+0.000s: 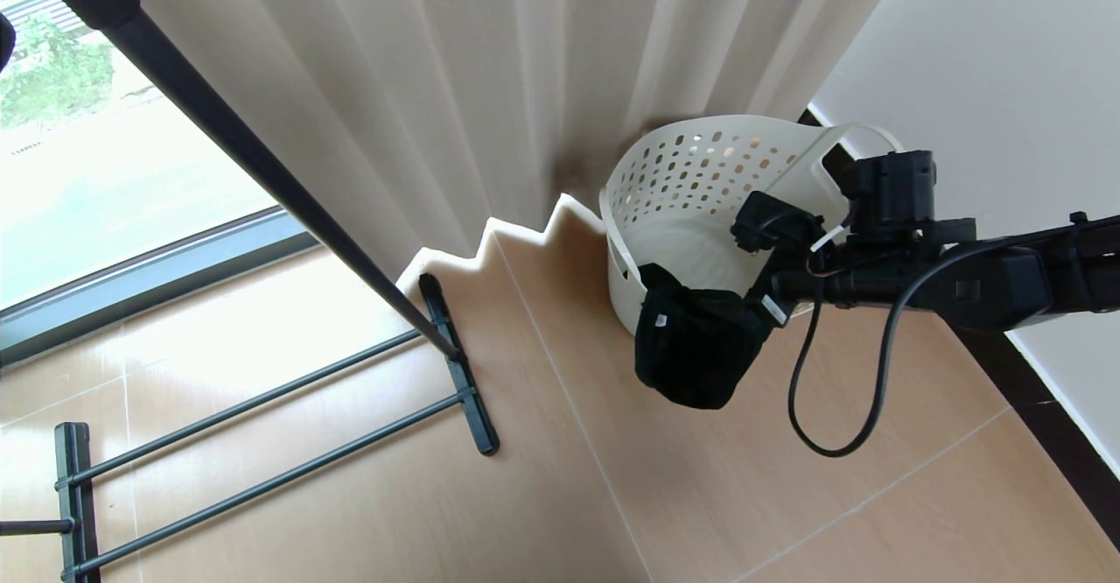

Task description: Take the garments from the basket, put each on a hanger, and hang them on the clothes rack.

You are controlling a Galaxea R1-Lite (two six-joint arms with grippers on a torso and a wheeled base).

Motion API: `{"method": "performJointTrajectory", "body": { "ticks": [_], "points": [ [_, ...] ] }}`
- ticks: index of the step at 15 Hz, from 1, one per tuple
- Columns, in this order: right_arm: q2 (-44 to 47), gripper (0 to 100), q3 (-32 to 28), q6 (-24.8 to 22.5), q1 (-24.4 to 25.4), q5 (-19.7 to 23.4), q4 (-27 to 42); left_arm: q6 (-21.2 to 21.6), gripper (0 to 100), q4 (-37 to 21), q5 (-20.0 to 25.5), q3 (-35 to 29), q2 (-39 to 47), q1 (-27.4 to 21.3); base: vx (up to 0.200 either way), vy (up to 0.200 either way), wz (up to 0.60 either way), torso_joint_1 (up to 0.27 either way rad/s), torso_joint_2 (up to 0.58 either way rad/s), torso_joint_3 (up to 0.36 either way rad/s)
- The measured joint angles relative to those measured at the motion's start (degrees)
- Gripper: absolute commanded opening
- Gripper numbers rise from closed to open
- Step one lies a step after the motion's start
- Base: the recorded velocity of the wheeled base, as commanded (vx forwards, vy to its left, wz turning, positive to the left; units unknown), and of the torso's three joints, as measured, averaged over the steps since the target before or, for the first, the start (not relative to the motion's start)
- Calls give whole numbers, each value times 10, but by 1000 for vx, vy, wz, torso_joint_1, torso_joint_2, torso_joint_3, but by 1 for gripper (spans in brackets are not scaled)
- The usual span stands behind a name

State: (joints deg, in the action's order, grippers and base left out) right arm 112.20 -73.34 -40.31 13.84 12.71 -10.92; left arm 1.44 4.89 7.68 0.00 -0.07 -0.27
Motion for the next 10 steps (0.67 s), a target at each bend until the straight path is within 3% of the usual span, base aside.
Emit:
{"method": "performJointTrajectory", "body": {
  "ticks": [2, 10],
  "points": [
    [30, 100, -44, -5, -7, -2, 7, 0, 100, 0, 0, 0, 0, 0, 0, 0, 0, 0, 0, 0],
    [90, 100, -98, -15, -5, -5, 14, 0, 100, 0, 0, 0, 0, 0, 0, 0, 0, 0, 0, 0]
  ]
}}
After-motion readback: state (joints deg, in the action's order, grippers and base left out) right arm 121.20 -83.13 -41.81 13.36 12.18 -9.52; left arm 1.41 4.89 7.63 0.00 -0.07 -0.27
